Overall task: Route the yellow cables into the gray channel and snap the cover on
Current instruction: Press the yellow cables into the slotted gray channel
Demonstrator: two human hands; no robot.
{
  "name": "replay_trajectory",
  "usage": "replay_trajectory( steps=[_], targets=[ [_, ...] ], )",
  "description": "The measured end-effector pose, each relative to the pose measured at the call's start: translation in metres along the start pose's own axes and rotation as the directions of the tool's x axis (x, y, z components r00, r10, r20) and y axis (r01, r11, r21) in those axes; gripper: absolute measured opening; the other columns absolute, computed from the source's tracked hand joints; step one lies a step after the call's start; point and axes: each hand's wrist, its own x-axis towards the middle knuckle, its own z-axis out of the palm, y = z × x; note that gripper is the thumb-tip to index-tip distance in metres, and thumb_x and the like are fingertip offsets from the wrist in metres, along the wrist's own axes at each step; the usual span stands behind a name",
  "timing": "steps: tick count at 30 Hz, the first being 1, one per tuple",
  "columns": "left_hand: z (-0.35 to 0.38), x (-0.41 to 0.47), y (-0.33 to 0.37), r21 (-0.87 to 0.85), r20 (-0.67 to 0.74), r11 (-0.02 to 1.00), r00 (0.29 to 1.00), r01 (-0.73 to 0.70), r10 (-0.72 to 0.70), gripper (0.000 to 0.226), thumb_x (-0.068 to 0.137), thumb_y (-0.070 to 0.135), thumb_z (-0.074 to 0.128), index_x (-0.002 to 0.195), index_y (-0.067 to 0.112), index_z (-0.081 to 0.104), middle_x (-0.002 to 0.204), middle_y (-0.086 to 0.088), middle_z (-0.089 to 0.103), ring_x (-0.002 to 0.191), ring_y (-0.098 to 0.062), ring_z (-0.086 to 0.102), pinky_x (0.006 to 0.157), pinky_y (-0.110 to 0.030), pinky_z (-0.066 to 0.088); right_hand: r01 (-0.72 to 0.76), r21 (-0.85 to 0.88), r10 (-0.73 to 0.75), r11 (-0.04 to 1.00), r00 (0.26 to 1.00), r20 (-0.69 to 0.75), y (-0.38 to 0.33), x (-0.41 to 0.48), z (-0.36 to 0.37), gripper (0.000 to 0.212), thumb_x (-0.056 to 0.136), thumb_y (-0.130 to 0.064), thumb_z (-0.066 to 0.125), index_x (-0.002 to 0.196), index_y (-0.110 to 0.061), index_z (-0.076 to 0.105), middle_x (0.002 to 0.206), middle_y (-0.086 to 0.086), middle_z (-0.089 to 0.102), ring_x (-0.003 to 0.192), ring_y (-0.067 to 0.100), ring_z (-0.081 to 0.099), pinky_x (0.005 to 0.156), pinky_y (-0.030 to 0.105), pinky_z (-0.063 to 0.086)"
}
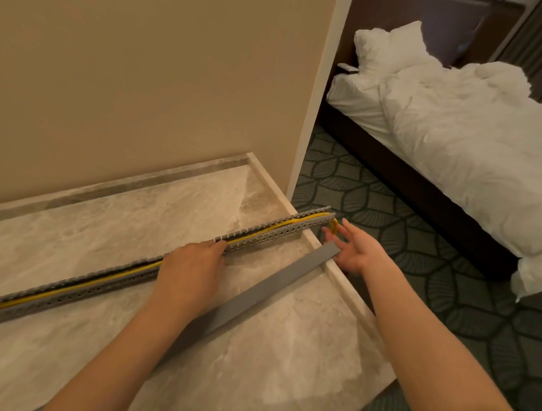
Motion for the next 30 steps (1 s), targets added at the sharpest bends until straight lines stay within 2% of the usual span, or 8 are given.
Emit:
replay_trajectory(
  steps=[5,8,14,17,21,23,26,30],
  targets=[
    [0.0,0.002,-0.001,0.052,0.022,0.999,1.0,0.0,-0.001,0.029,0.086,0.011,0.055,0.112,0.021,0.064,0.096,-0.004,0.072,0.085,-0.032,0.065,0.064,-0.039,0.05,0.05,0.096,-0.04,0.994,0.994,-0.101,0.0,0.004,0.013,0.013,0.086,-0.016,0.064,0.097,-0.01,0.066,0.089,0.001,0.066,0.074,0.007,0.06,0.062,0.024,0.046],
    [-0.002,-0.001,0.003,0.043,-0.003,0.999,1.0,-0.031,0.031,0.014,0.08,0.007,0.062,0.091,0.011,0.069,0.078,-0.008,0.072,0.07,-0.033,0.065,0.052,-0.039,0.052,0.083,0.107,-0.071,0.991,0.991,-0.11,0.002,0.001,0.017,0.013,0.086,-0.013,0.063,0.098,-0.008,0.065,0.087,0.002,0.067,0.074,0.009,0.062,0.06,0.024,0.046],
    [-0.002,-0.008,0.011,0.084,-0.107,0.994,0.991,-0.069,0.078,0.007,0.07,0.006,0.072,0.07,0.008,0.065,0.061,-0.007,0.066,0.06,-0.028,0.061,0.038,-0.031,0.042,0.132,0.035,-0.127,0.991,0.985,-0.119,0.002,0.0,0.023,0.007,0.088,-0.011,0.061,0.094,-0.009,0.063,0.09,0.005,0.067,0.085,0.013,0.062,0.084,0.027,0.048],
    [-0.001,-0.008,0.009,0.075,-0.126,0.994,0.988,-0.084,0.093,0.006,0.07,0.007,0.072,0.072,0.007,0.067,0.063,-0.007,0.067,0.062,-0.027,0.062,0.038,-0.032,0.045,0.145,-0.002,-0.144,0.989,0.983,-0.114,0.003,-0.002,0.024,0.014,0.088,-0.012,0.061,0.101,-0.009,0.063,0.09,0.004,0.068,0.087,0.013,0.062,0.087,0.028,0.046],
    [-0.001,-0.01,0.008,0.105,-0.091,0.99,0.99,-0.097,0.106,0.02,0.063,0.009,0.077,0.081,0.004,0.069,0.071,-0.009,0.069,0.068,-0.026,0.065,0.041,-0.031,0.048,0.141,-0.086,-0.149,0.986,0.984,-0.096,0.003,-0.004,0.026,0.019,0.091,-0.016,0.055,0.108,-0.012,0.062,0.096,0.004,0.068,0.086,0.013,0.062,0.074,0.027,0.047],
    [-0.003,-0.01,0.008,0.101,-0.077,0.991,0.993,-0.083,0.091,0.021,0.063,0.009,0.077,0.082,0.005,0.069,0.073,-0.008,0.069,0.07,-0.027,0.065,0.04,-0.031,0.048,0.154,-0.231,-0.189,0.961,0.972,-0.139,0.004,-0.007,0.029,0.019,0.092,-0.021,0.052,0.107,-0.014,0.062,0.103,0.006,0.066,0.093,0.018,0.062,0.085,0.034,0.048],
    [-0.004,-0.01,0.005,0.064,-0.073,0.995,0.994,-0.075,0.079,0.015,0.071,0.01,0.072,0.084,0.006,0.068,0.077,-0.008,0.068,0.077,-0.027,0.062,0.043,-0.034,0.049,0.212,-0.706,-0.523,0.676,0.813,-0.257,0.005,-0.007,0.031,0.027,0.093,-0.036,0.048,0.105,-0.018,0.064,0.11,0.007,0.063,0.106,0.025,0.053,0.094,0.04,0.043],
    [-0.001,-0.009,0.0,-0.081,-0.071,0.996,0.997,-0.046,0.04,0.021,0.087,0.016,0.053,0.102,0.006,0.065,0.103,-0.008,0.063,0.1,-0.026,0.051,0.075,-0.04,0.05,0.225,-0.925,-0.806,0.306,0.578,-0.126,0.008,-0.019,0.049,0.036,0.093,-0.044,0.042,0.1,-0.02,0.068,0.107,0.009,0.063,0.111,0.031,0.044,0.094,0.043,0.036]
  ],
)
